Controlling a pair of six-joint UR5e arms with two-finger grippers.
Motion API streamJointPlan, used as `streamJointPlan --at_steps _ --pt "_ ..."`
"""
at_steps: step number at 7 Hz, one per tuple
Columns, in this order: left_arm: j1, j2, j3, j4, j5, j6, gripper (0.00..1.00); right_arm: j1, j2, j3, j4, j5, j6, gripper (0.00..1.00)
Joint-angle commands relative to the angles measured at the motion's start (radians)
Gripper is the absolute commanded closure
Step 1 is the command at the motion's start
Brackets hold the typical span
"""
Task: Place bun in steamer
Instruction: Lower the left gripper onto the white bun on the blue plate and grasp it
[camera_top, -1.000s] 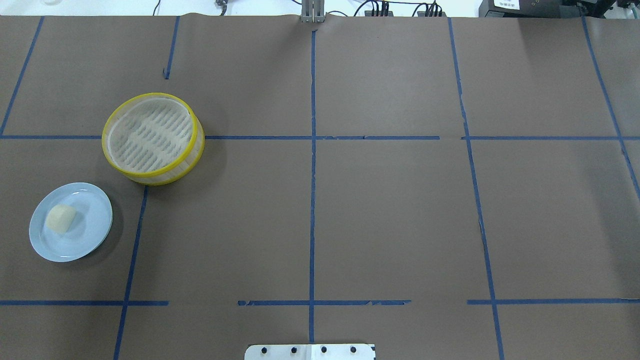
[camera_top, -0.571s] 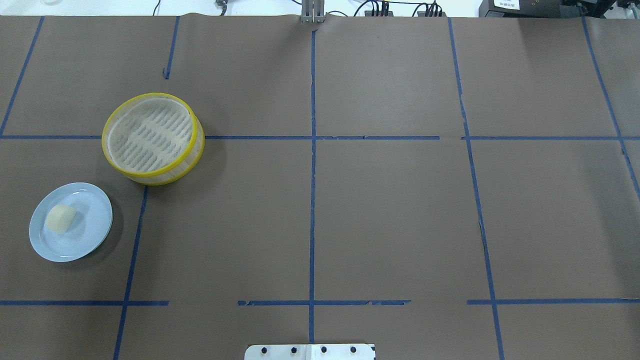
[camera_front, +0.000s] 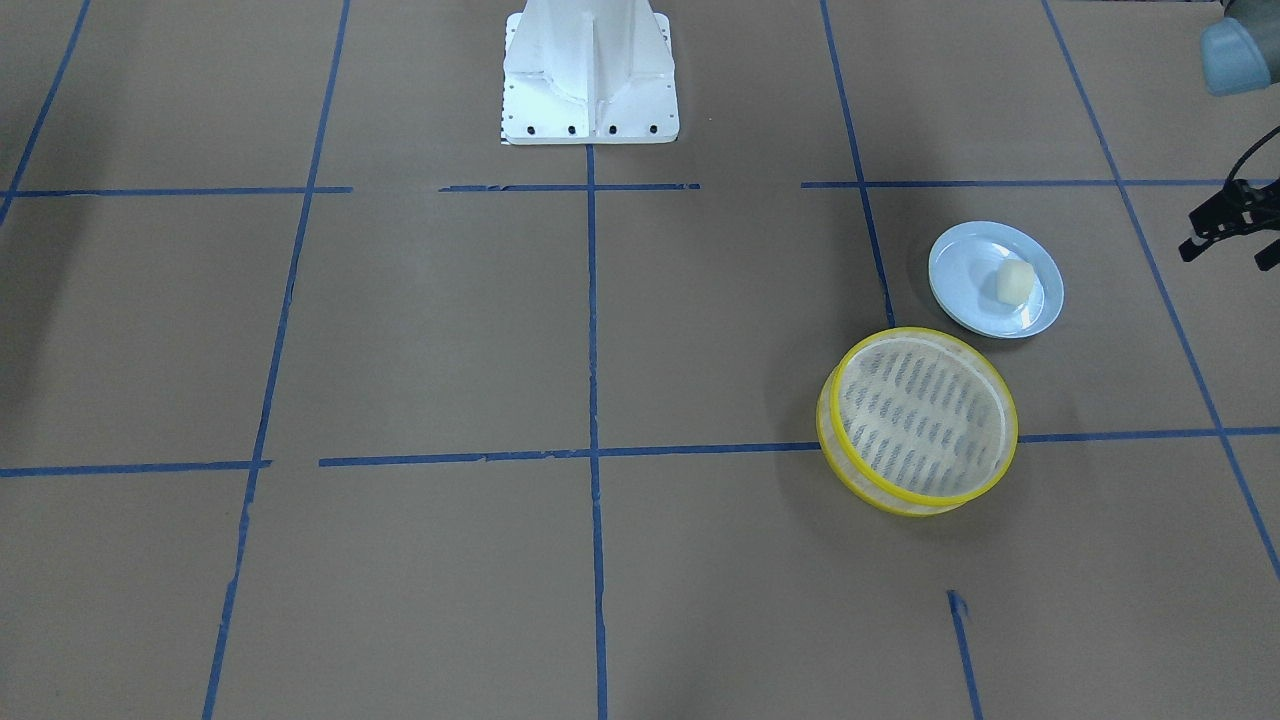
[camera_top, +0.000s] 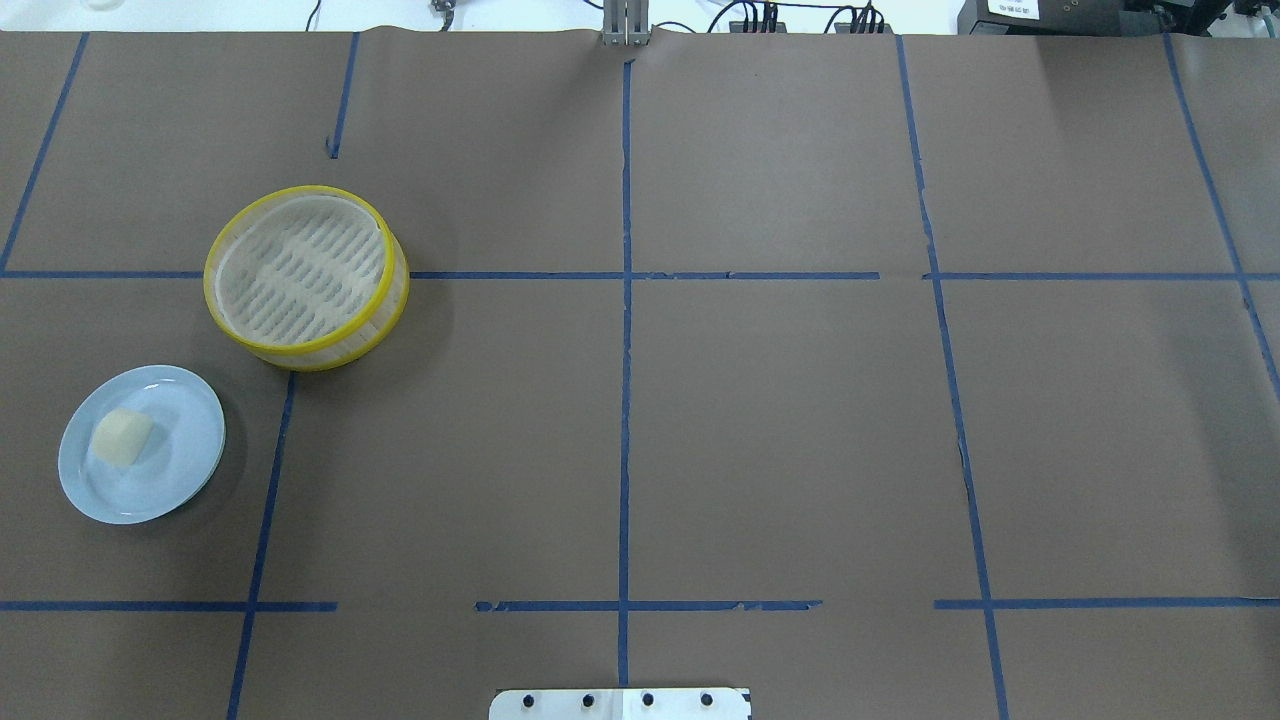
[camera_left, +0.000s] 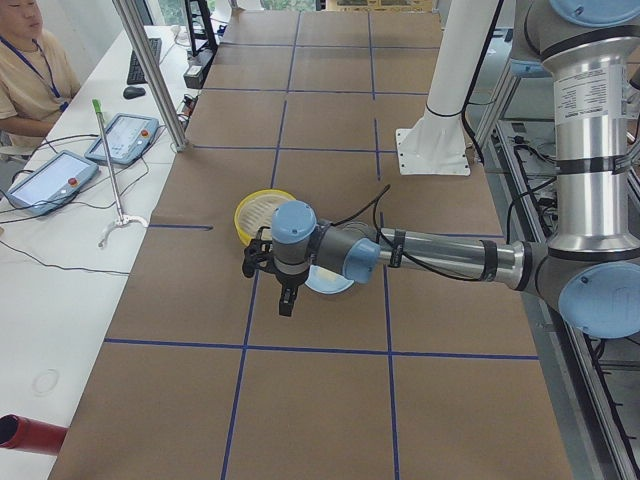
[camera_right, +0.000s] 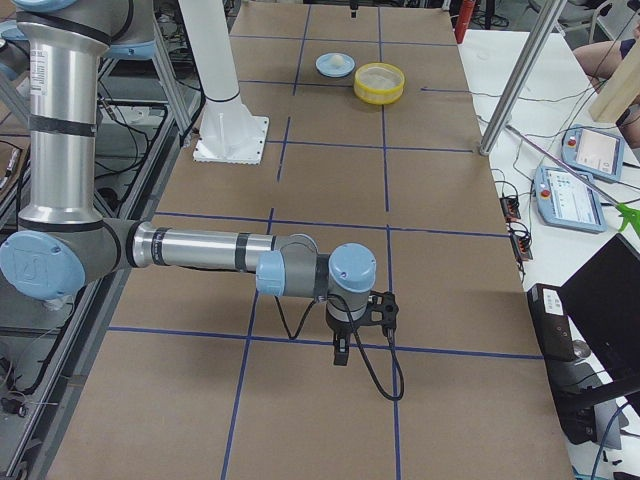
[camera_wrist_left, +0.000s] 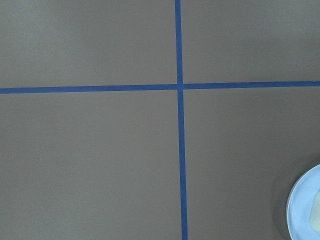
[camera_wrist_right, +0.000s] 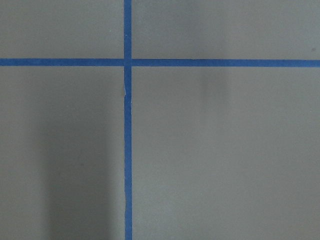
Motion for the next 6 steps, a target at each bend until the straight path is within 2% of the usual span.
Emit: streamJointPlan --at_steps 1,3,4,6 --pt "0.195 0.0 -0.009 -0.128 0.076 -0.237 0.0 0.0 0.0 0.0 0.0 0.0 0.0 0.0" --pt "0.351 0.0 0.005 -0.159 0.172 -0.382 0.02 0.0 0.0 0.0 0.0 0.0 0.0 0.0" --pt "0.381 -0.005 0.011 -0.159 0.202 -0.39 0.02 0.0 0.0 0.0 0.0 0.0 0.0 0.0" --pt "0.402 -0.014 0.034 -0.159 0.204 -0.393 0.04 0.0 0.0 0.0 0.0 0.0 0.0 0.0"
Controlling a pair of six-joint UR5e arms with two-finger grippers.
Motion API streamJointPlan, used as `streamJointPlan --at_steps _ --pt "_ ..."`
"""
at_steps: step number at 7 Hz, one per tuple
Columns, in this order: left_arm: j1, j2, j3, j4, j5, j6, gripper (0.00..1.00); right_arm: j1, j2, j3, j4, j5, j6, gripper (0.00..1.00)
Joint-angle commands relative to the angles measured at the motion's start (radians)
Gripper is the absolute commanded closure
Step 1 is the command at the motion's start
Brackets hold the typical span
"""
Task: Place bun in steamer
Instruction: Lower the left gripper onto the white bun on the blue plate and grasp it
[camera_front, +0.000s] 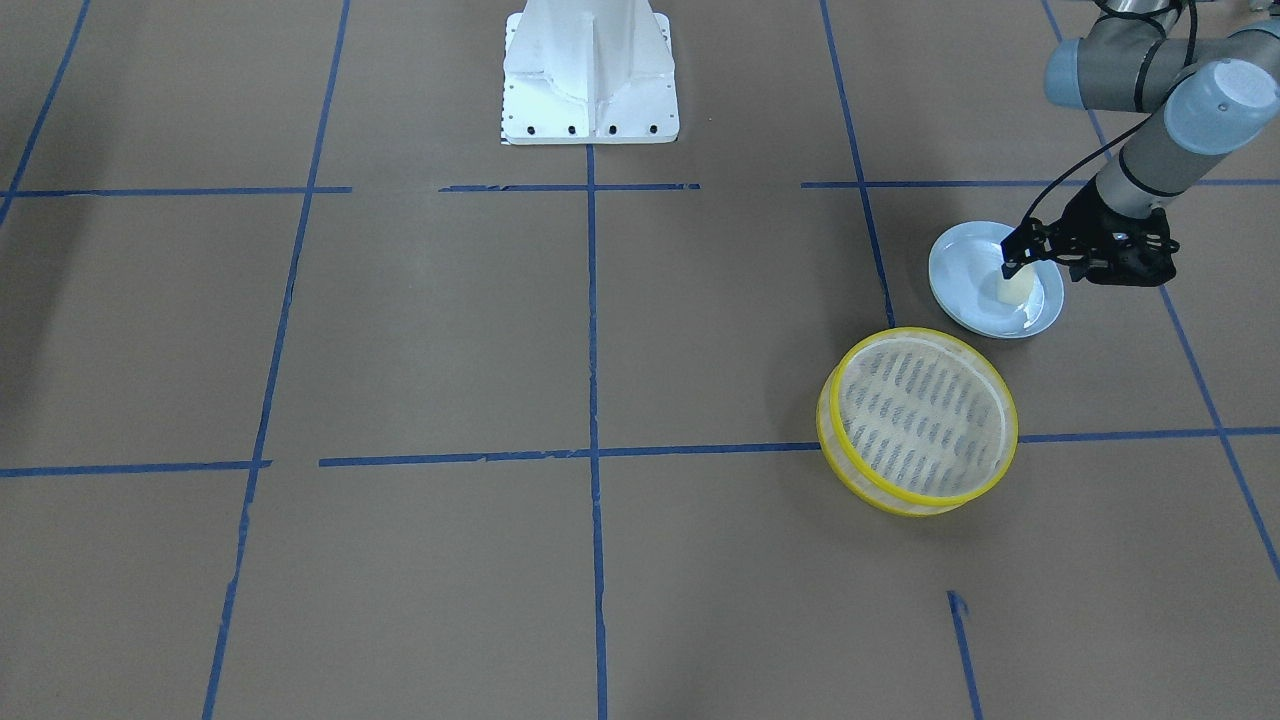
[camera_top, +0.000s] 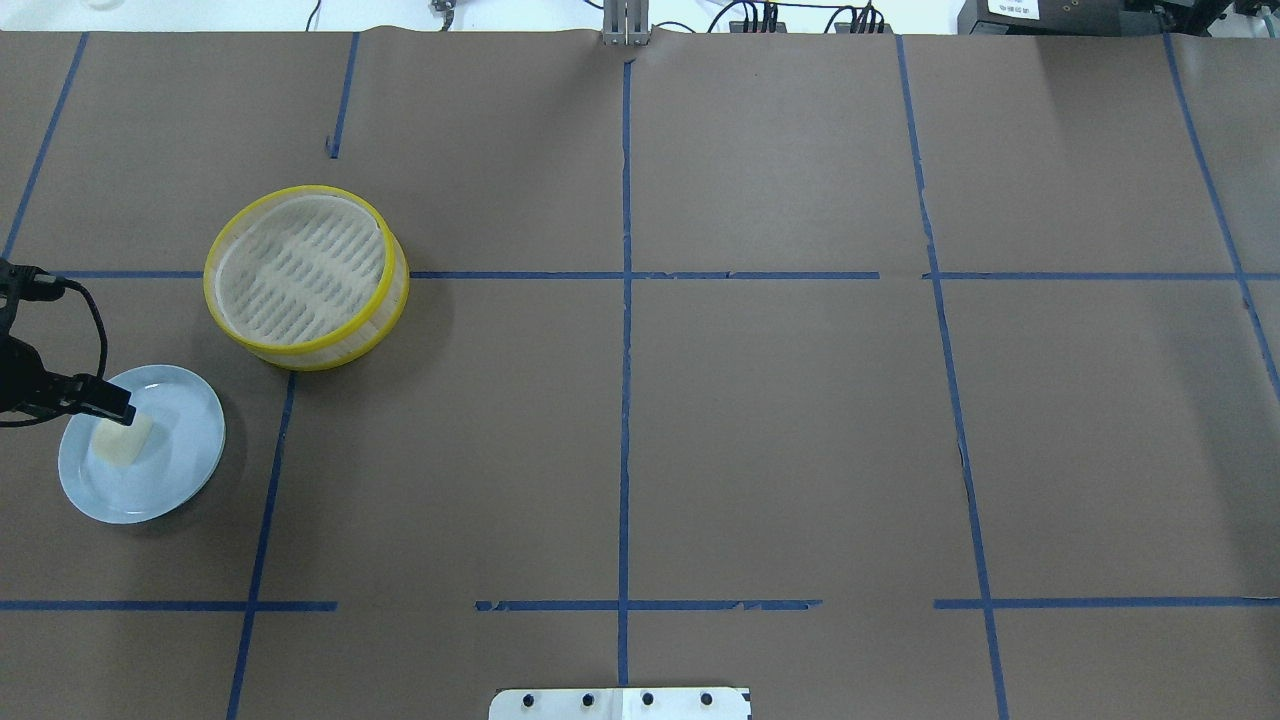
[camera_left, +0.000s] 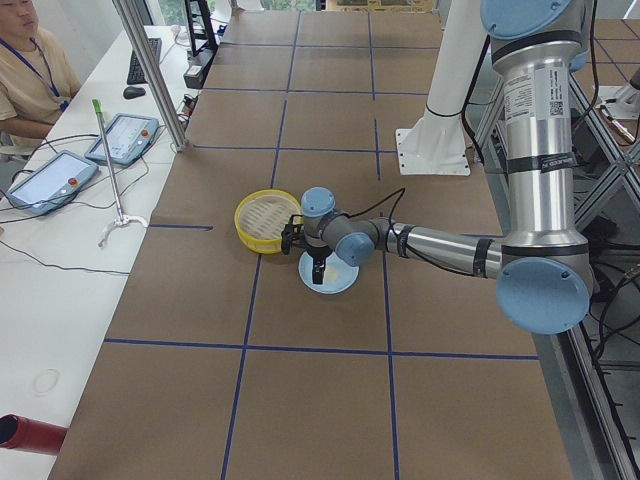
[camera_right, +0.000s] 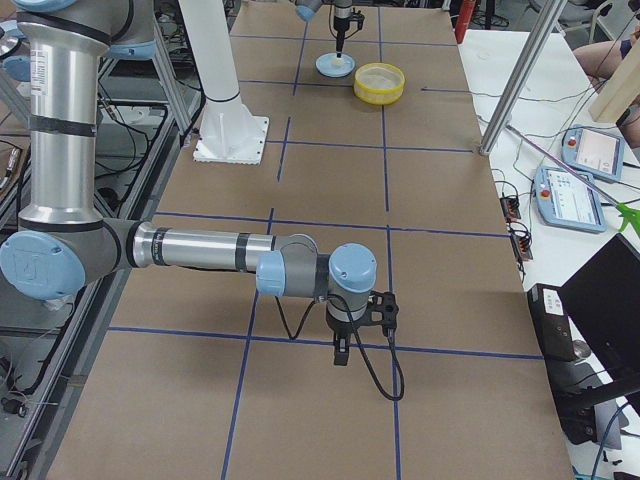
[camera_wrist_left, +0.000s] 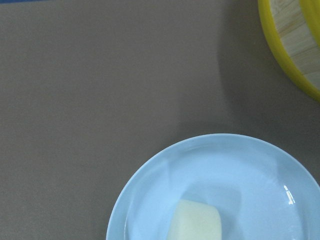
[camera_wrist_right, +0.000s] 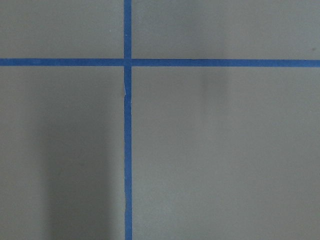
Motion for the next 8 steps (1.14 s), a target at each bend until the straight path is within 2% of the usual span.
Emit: streamJointPlan --at_steps 1,4,6,8 --pt "0.022 -0.023 0.02 0.001 0.006 -0.005 0.09 0.0 0.0 0.0 0.0 0.0 0.0 0.0" --pt "0.042 -0.024 0.046 -0.001 0.005 -0.005 0.17 0.0 0.0 0.0 0.0 0.0 0.0 0.0" --pt "0.05 -0.024 0.048 0.001 0.005 -0.008 0.26 0.0 0.0 0.0 0.0 0.0 0.0 0.0" --pt "0.05 -0.024 0.048 0.001 0.003 -0.008 0.45 0.0 0.0 0.0 0.0 0.0 0.0 0.0"
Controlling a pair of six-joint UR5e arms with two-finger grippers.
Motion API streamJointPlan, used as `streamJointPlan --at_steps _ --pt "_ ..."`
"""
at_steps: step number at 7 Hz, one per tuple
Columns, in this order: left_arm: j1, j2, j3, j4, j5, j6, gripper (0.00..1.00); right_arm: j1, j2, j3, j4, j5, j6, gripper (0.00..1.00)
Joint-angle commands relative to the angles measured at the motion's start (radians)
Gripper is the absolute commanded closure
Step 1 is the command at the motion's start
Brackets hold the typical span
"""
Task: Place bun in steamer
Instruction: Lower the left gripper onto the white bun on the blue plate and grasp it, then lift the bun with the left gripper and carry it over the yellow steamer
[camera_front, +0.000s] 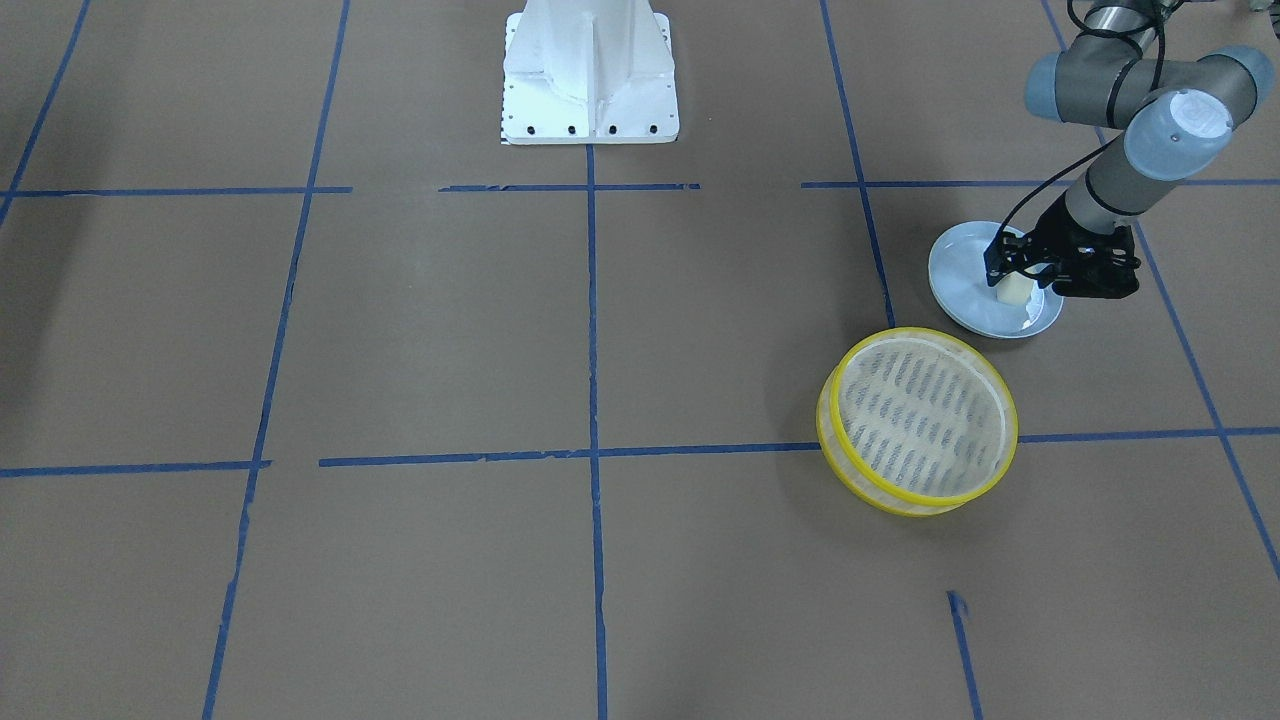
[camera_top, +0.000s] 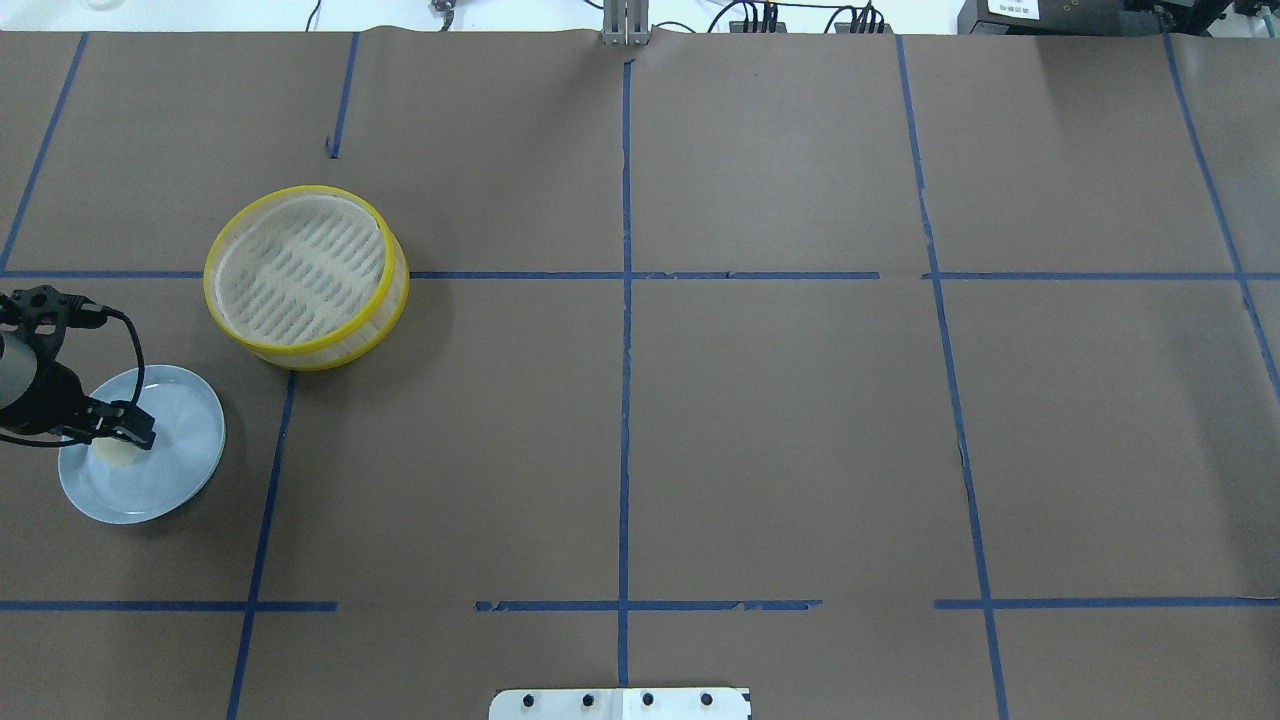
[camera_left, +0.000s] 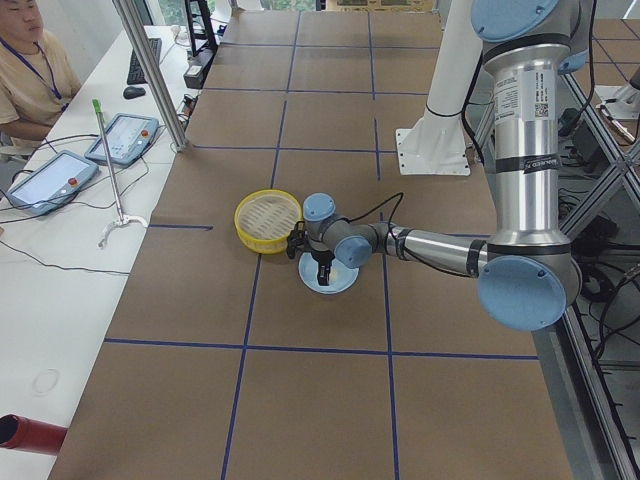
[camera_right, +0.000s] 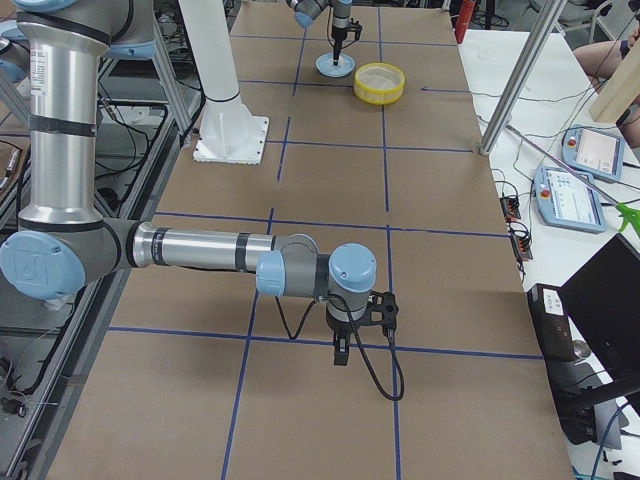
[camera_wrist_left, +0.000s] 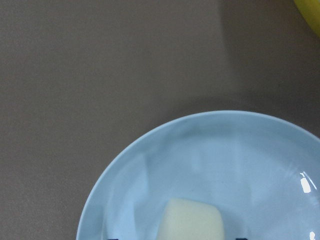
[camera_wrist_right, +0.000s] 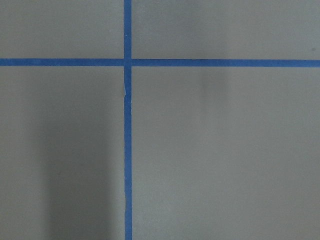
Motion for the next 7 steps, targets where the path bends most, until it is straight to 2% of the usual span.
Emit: streamJointPlan --at_steps 1,3,5,6,7 --pt "0.001 0.0 -0.001 0.0 -0.008 -0.003 0.55 0.0 0.0 0.0 0.0 0.0 0.0 0.0" --pt "-0.001 -0.003 -0.03 0.003 -0.014 -0.047 0.63 0.0 0.0 0.0 0.0 0.0 0.0 0.0" --pt "-0.051 -0.021 -0.14 0.026 -0.034 -0.063 0.62 0.0 0.0 0.0 0.0 0.0 0.0 0.0" --pt "-0.159 -0.128 -0.135 0.102 -0.097 -0.093 0.62 0.0 0.0 0.0 0.0 0.0 0.0 0.0" --pt "-0.198 -0.25 -0.121 0.241 -0.097 -0.101 0.62 0.0 0.0 0.0 0.0 0.0 0.0 0.0"
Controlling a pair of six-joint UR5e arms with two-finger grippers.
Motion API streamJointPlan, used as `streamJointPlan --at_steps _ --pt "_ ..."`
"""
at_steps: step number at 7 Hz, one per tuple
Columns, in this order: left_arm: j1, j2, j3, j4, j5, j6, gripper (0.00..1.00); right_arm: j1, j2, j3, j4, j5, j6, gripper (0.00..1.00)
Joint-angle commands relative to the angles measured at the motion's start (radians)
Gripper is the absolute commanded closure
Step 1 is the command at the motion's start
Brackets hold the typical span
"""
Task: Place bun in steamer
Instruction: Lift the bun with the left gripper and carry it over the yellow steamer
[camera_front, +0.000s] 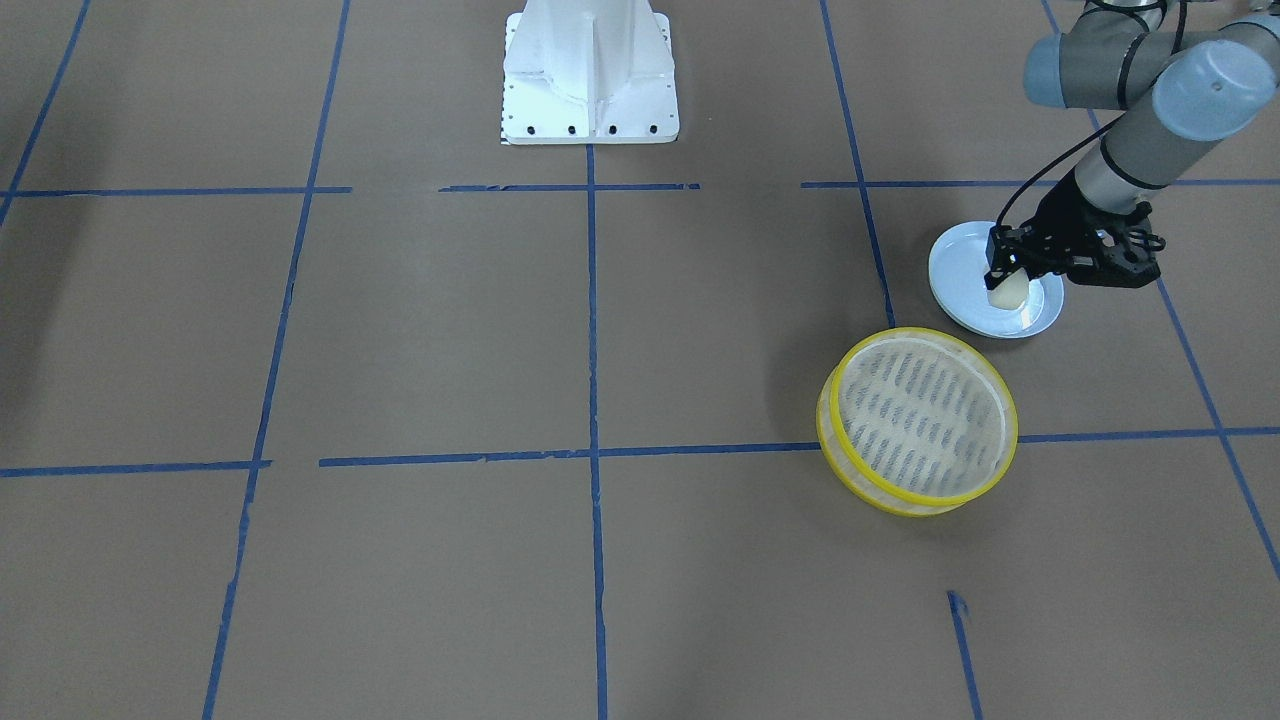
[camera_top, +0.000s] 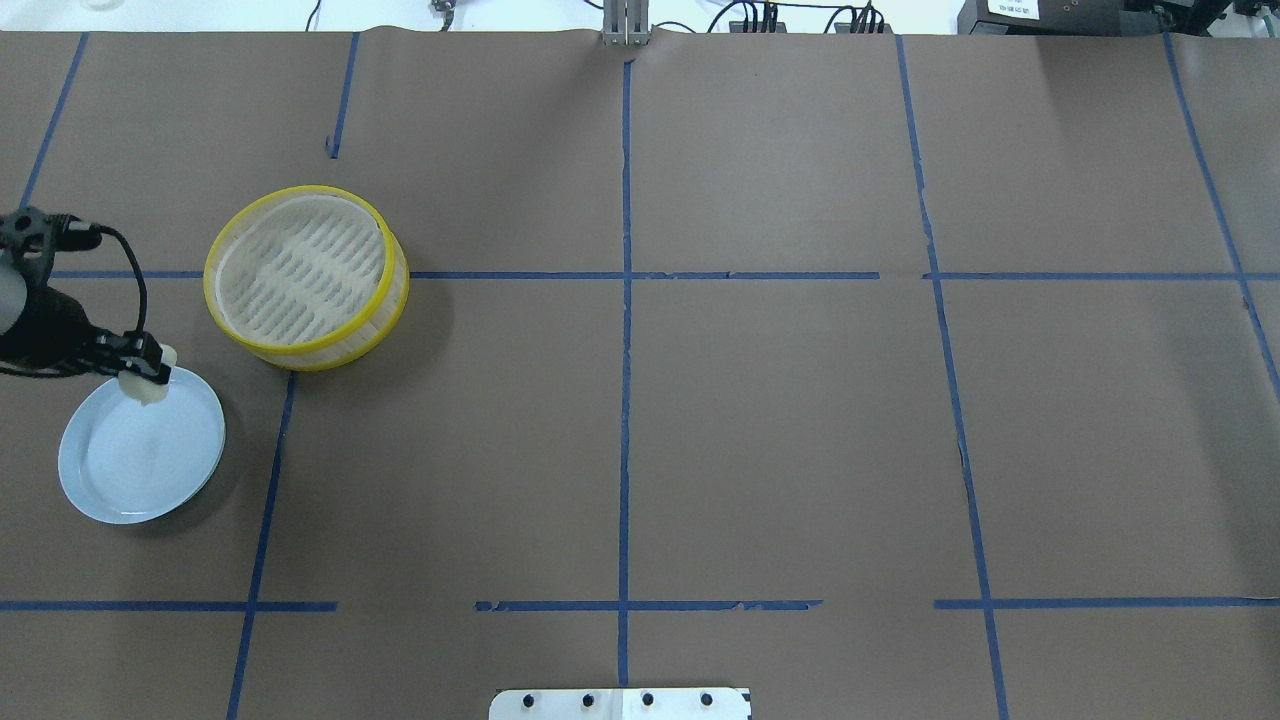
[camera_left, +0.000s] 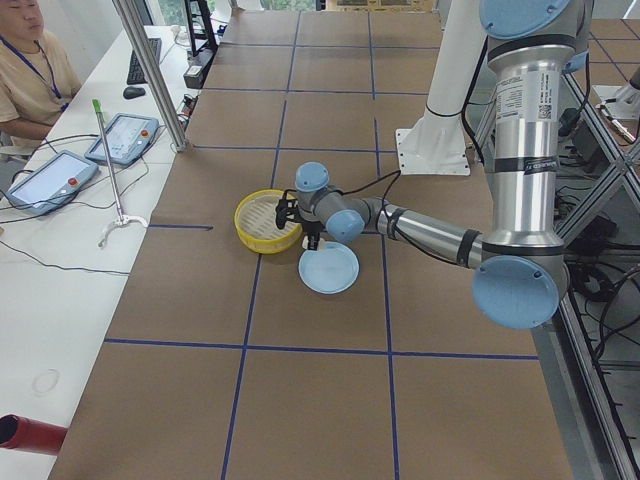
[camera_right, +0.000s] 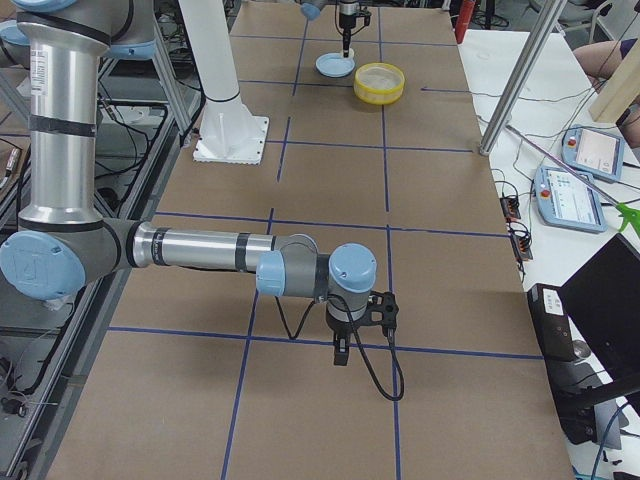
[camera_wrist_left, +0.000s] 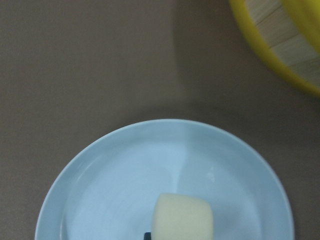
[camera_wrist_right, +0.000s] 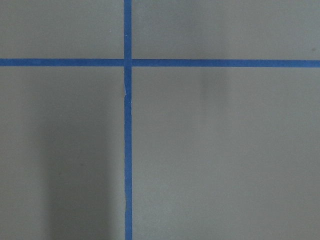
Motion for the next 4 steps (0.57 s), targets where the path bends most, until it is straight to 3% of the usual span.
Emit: streamJointPlan --at_steps 1,2,4 --pt "-0.073 -0.241 0.057 0.217 -0.018 -0.056 0.62 0.0 0.0 0.0 0.0 0.0 0.0 0.0" --pt "-0.065 -0.32 0.153 0.215 -0.017 -0.123 0.62 0.0 0.0 0.0 0.0 0.0 0.0 0.0" --pt "0.022 -0.356 0.24 0.203 0.033 -0.182 0.62 0.0 0.0 0.0 0.0 0.0 0.0 0.0"
